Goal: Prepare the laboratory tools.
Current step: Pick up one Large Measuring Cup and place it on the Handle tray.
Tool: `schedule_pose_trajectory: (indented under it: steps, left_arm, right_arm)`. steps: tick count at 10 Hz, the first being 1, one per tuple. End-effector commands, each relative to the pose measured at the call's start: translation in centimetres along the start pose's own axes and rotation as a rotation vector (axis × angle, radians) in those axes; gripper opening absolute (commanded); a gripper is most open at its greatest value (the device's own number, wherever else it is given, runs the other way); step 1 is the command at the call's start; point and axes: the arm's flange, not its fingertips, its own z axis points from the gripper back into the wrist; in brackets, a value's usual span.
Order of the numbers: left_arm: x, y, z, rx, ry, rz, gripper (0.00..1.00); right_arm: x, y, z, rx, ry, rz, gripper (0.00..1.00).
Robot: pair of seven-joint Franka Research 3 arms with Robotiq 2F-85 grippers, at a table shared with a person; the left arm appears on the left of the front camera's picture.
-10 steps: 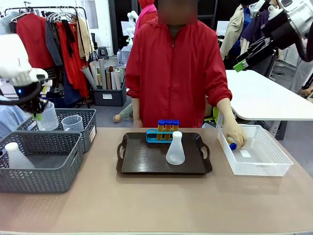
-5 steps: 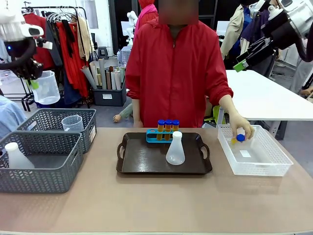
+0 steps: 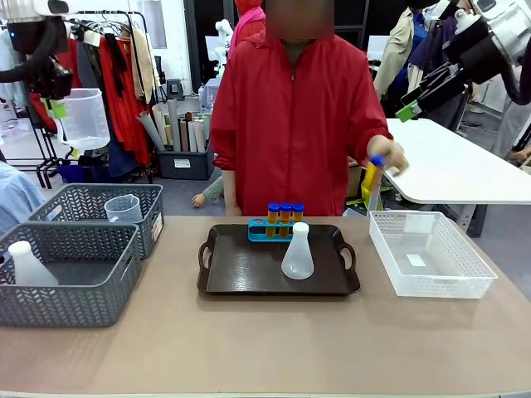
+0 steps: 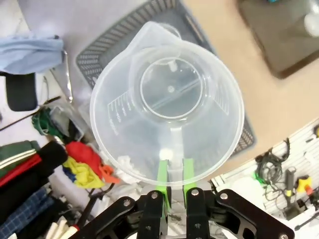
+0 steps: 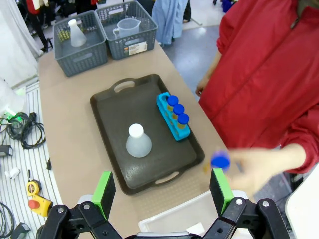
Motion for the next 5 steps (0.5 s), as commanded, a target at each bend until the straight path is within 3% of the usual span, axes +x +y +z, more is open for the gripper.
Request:
schedule_pose_trajectory:
  steps: [1, 5]
  left_arm:
    - [0.20, 0.80, -1.13, -0.008, -0.004, 0.037, 0.00]
    - [0.20, 0.80, -1.13, -0.008, -0.004, 0.037, 0.00]
  right_arm:
    - [0.13, 0.09, 0.09, 0.005, -0.006, 0.006, 1.00]
    - [0.13, 0.09, 0.09, 0.005, -0.006, 0.006, 1.00]
